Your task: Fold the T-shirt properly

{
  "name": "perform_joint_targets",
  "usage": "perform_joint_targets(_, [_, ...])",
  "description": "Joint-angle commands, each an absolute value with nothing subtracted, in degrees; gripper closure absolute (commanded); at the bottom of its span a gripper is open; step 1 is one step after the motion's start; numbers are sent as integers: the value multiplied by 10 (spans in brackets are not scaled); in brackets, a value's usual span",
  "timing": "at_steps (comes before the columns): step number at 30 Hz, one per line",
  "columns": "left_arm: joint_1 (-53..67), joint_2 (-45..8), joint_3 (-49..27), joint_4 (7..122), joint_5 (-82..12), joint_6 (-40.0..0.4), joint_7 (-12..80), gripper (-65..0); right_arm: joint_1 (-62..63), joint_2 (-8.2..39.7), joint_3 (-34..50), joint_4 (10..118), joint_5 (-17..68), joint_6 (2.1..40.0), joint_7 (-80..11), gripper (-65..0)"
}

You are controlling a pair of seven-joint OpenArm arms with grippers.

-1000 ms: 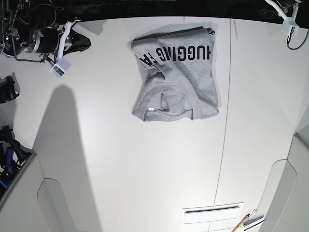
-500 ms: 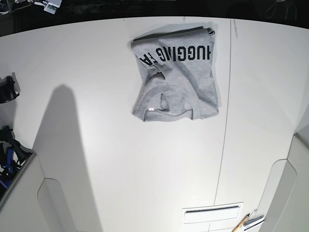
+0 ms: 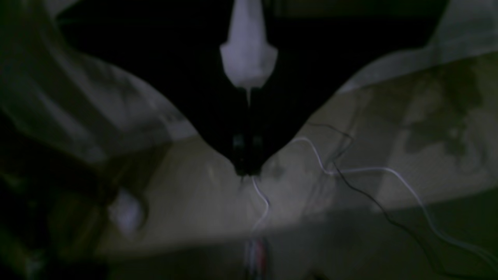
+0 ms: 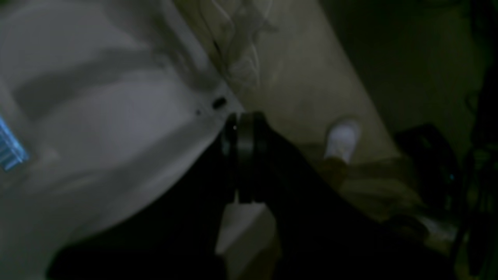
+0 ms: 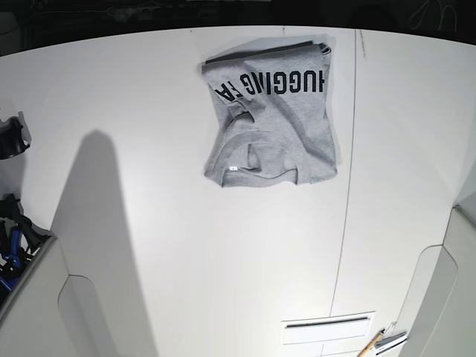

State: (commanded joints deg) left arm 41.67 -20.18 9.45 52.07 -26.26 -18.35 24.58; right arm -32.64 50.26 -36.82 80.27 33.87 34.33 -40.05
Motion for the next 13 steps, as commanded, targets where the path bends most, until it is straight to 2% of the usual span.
perform_joint_targets(4, [339,-200,191,423,-262,-114,246,0,-270,440,-433,680,236,343,-401,0])
perform_joint_targets(8, [282,-198,238,396,-262,-109,229,0,-217,384,-455,571,197,343,-401,0])
perform_joint_targets(13, [247,-198,240,396,-263,-109,229,0,-171,349,-455,510,193,343,-400,0])
